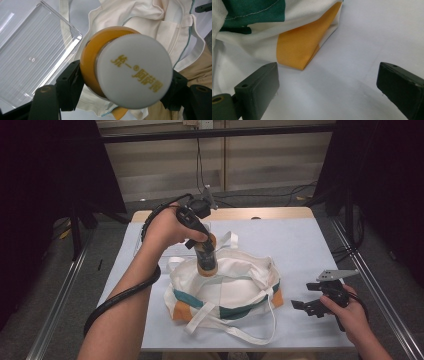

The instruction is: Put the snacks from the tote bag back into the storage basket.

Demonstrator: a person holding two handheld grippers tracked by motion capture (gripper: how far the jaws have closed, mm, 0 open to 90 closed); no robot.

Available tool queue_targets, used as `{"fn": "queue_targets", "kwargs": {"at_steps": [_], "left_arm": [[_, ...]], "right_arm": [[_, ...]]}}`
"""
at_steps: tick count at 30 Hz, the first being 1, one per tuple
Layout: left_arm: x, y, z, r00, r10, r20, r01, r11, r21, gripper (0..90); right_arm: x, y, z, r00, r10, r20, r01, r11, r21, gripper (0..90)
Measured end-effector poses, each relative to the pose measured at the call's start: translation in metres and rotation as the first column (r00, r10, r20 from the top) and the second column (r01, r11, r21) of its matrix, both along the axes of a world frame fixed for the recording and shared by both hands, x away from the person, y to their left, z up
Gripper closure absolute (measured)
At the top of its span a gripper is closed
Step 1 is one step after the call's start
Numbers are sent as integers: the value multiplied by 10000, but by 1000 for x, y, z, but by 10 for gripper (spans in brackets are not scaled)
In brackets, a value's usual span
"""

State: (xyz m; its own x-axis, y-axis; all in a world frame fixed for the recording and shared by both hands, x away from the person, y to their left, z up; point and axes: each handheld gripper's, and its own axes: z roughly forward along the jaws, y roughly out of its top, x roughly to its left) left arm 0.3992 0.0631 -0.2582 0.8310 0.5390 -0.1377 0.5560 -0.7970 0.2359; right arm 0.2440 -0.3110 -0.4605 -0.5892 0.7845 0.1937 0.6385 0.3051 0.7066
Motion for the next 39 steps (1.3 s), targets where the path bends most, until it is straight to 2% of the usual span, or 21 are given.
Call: {"fn": "queue_targets", "kwargs": {"at_steps": [5,6,11,15,23,25,38,39], "left_arm": [[1,1,3,9997,237,-17,-237,9997,-105,304],[3,2,4,9999,112,-2,-112,9999,-46,304],[5,2,7,9999,121,50,-120,9999,-43,305],[7,1,9,9995,302,63,-302,9995,-64,304],[12,0,12,9996,271,113,-271,9996,17,305],[13,1,12,9990,425,102,-425,9991,-36,304],[22,6,19,9985,538,130,-537,9986,-33,304],[23,6,20,9977,668,153,-667,9977,-72,305]], "right_arm": [[0,0,0,10000,-1,17,1,10000,-12,42],[0,0,0,10000,-10,17,10,10000,-7,42],[0,0,0,10000,13,29,-13,10000,-16,42],[0,0,0,10000,7,11,-7,10000,-24,42],[-1,0,1,10000,-42,23,42,10000,-13,42],[-1,0,1,10000,-65,17,65,10000,-13,42],[-1,1,0,10000,30,-20,-30,10000,-14,42],[-1,1,0,10000,26,-15,-26,10000,-14,42]]}}
